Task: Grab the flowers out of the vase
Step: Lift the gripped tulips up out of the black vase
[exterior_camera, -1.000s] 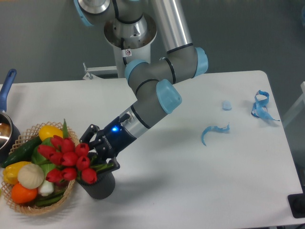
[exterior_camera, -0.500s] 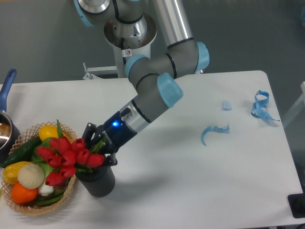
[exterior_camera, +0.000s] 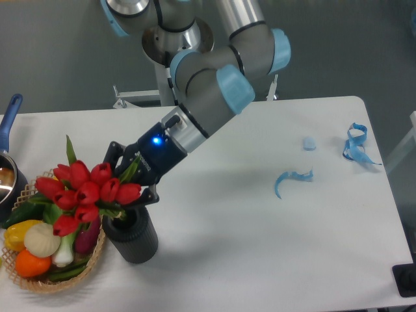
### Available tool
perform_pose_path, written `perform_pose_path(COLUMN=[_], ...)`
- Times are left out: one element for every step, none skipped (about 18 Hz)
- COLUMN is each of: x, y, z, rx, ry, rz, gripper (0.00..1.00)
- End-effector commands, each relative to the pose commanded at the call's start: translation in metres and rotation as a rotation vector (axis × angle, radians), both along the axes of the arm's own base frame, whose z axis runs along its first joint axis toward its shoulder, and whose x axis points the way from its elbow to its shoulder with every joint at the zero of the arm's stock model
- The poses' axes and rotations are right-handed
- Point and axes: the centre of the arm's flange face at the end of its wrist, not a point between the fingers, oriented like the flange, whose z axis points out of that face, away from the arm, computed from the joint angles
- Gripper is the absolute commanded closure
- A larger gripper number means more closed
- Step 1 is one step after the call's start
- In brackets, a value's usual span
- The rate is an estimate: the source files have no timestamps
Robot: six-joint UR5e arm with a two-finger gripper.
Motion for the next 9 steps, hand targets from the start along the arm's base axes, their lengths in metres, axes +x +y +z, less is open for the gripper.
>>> perform_pose_path(x=[-0.002, -0.003, -0.004, -0.006, -0.007, -0.008, -0.009, -0.011, -0.011], y=[0.002, 0.003, 0.004, 0.005, 0.006, 0.006, 0.006, 0.004, 0.0], z=[0.01, 0.022, 0.03, 0.04, 0.047, 0.051, 0.054, 0.057, 0.063], rx=[0.002, 0.007, 0.016, 0.022, 0.024, 0.027, 0.029, 0.035, 0.045], ry=[-0.007, -0.015, -0.028, -0.031, -0.032, -0.035, -0.034, -0.033, -0.032], rz=[0.009, 0.016, 0.017, 0.023, 0.027, 0.03, 0.033, 0.037, 0.037], gripper=[0.92, 0.92, 0.92, 0.92, 0.92, 0.92, 0.92, 0.92, 0.92])
